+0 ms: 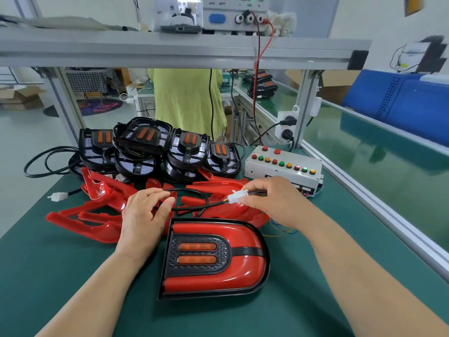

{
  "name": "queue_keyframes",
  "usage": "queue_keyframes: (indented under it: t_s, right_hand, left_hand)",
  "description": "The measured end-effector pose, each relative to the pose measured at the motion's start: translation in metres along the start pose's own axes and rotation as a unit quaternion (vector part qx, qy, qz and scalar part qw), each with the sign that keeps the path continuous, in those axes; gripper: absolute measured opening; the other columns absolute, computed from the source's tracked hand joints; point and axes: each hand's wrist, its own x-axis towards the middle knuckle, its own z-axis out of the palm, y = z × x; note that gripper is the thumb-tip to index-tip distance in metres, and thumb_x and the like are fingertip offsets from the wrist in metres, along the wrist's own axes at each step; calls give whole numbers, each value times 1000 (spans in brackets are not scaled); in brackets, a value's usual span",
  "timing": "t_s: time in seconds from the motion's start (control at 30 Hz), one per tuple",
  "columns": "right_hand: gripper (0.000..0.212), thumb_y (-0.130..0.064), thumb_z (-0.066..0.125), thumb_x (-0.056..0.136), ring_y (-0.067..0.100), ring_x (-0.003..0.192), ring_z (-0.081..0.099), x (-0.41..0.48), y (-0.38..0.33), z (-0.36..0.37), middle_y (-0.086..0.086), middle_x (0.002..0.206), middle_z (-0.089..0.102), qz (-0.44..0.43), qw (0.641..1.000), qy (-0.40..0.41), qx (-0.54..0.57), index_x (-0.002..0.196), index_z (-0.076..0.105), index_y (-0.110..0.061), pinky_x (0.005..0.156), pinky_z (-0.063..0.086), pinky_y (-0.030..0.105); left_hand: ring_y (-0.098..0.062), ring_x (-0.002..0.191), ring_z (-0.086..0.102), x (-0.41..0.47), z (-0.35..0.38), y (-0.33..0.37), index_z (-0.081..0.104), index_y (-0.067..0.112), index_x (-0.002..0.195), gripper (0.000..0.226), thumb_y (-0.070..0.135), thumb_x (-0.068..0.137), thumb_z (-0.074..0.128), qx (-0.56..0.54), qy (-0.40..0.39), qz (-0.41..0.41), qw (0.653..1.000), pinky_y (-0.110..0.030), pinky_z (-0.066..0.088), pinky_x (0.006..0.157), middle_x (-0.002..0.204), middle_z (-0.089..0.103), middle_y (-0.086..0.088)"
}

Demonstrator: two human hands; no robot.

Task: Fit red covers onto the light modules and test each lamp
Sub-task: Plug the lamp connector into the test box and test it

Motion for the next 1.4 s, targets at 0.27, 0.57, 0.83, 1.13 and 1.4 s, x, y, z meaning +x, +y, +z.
queue_keyframes:
  t_s: [0.27, 0.57, 0.83, 1.13, 1.4]
  right_hand:
    - [14, -38, 74, 87, -7, 62, 55, 8, -10, 7, -9, 78, 71, -13, 1000, 15, 4, 91, 75, -25, 60, 41, 7]
    - [16, -32, 76, 86, -3, 64, 54, 8, -23, 11, -11, 74, 66, -40, 999, 12, 23, 98, 76, -22, 62, 41, 15]
    - [14, -25, 76, 87, 15, 87, 70, 1, -22, 3, -2, 89, 76, -39, 996, -25, 78, 100, 75, -27, 84, 54, 31]
    - [11, -30, 77, 85, 11, 73, 65, 0, -18, 7, -4, 79, 73, -63, 997, -3, 45, 95, 75, -26, 69, 49, 23]
    - [12, -18, 74, 87, -12, 73, 58, -3, -17, 13, -20, 76, 63, -108, 994, 20, -3, 100, 74, -16, 71, 39, 5]
  left_hand:
    - [9, 110, 53, 17, -16, 51, 70, 31, 111, 18, 28, 95, 61, -101, -26, 54, 993, -11, 36, 93, 111, 62, 25]
    - [6, 91, 64, 18, -8, 87, 72, 31, 109, 18, 31, 91, 69, -151, -213, 64, 963, -6, 44, 77, 96, 72, 17]
    - [2, 66, 53, 19, -6, 88, 75, 31, 98, 9, 31, 90, 69, -139, -226, 60, 962, -10, 40, 65, 82, 62, 5]
    - [-6, 76, 54, 16, -4, 90, 75, 26, 95, 8, 28, 92, 68, -121, -223, 83, 964, -17, 42, 71, 83, 60, 5]
    - [-5, 68, 49, 16, -5, 89, 73, 24, 94, 6, 23, 93, 67, -111, -211, 124, 963, -16, 39, 66, 75, 51, 8]
